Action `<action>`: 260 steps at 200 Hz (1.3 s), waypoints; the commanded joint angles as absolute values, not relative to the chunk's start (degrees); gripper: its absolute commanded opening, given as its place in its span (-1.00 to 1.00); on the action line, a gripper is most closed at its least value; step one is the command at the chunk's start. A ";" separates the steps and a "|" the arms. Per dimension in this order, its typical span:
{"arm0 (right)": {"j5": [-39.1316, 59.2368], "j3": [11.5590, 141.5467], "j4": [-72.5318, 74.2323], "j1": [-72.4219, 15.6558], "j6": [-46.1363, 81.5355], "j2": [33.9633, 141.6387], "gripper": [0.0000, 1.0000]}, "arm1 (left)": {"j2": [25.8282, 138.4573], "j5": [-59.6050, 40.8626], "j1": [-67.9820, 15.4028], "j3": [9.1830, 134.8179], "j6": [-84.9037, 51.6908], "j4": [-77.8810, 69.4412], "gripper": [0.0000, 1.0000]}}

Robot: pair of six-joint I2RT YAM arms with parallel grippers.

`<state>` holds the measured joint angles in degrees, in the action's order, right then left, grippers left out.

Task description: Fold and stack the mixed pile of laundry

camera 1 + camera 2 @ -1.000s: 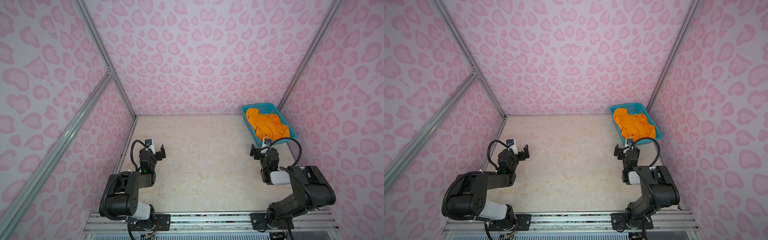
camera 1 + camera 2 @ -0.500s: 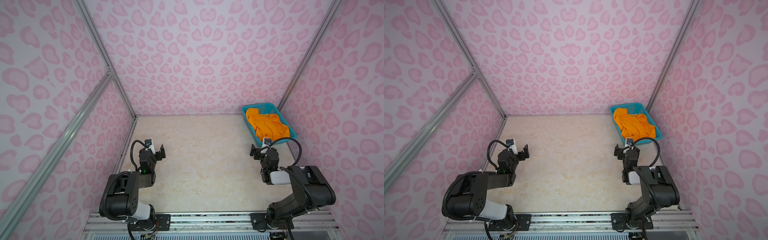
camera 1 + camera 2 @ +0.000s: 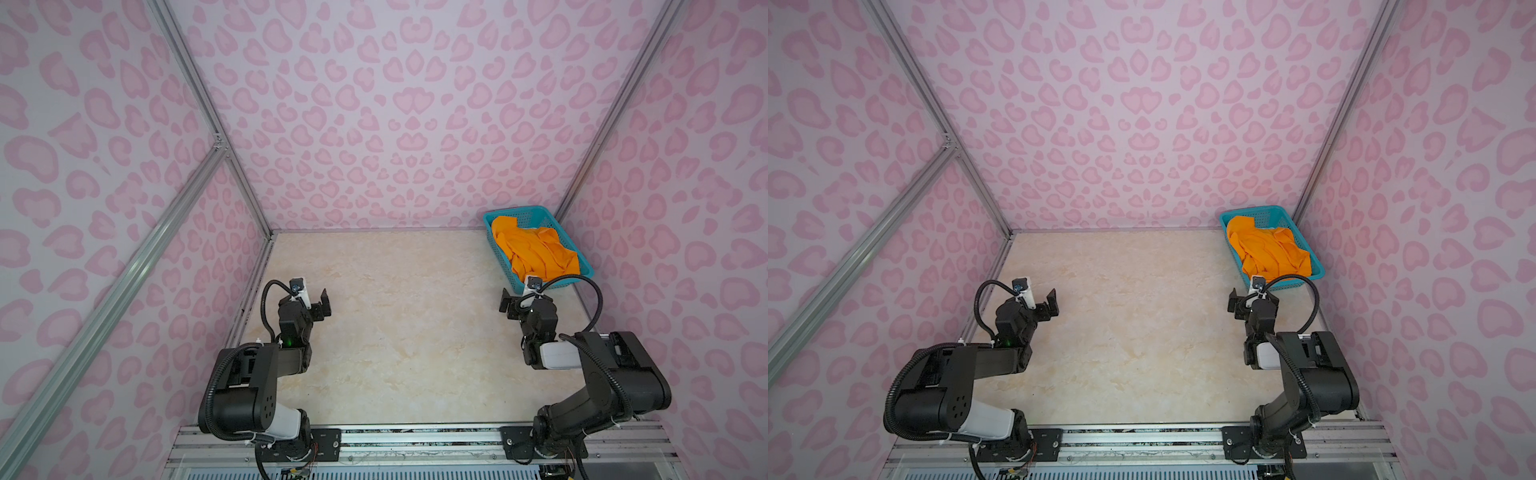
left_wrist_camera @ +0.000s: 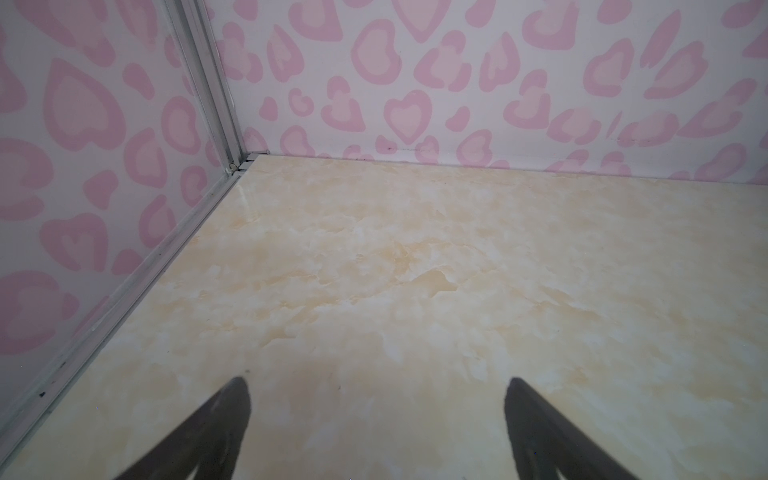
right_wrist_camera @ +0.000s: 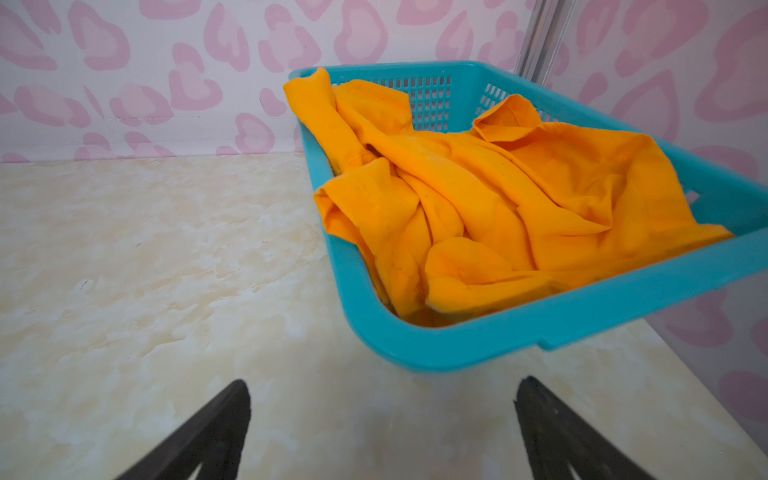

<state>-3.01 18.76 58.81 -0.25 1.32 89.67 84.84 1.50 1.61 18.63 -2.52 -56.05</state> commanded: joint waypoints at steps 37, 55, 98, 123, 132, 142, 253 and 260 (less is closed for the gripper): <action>-4.19 20.14 51.97 -0.55 1.05 83.33 0.93 | 78.89 2.96 1.50 19.09 -2.85 -51.70 0.94; -5.46 21.26 44.85 -1.64 1.05 77.70 0.91 | 74.02 6.53 -0.05 21.89 -2.90 -42.30 0.94; -8.54 31.95 19.50 -3.21 2.99 65.46 0.90 | 66.24 12.48 -5.48 34.49 -3.26 -18.99 0.94; -9.19 42.54 5.24 -2.63 2.96 66.21 0.89 | 62.85 10.26 -6.49 40.07 -4.44 -11.68 0.94; -7.15 47.24 -0.28 -1.32 3.64 68.07 0.86 | 62.27 7.68 -6.51 42.44 -4.86 -7.74 0.94; -5.87 52.50 -6.40 0.10 4.42 70.66 0.80 | 61.84 3.65 -6.52 45.28 -5.34 -3.78 0.94; 6.67 88.06 -23.61 6.78 3.57 104.29 0.37 | 54.31 -12.21 -7.94 52.49 -9.59 13.66 0.98; 7.14 89.27 -24.03 6.81 3.51 106.19 0.34 | 54.18 -12.19 -7.93 52.66 -9.43 14.49 0.98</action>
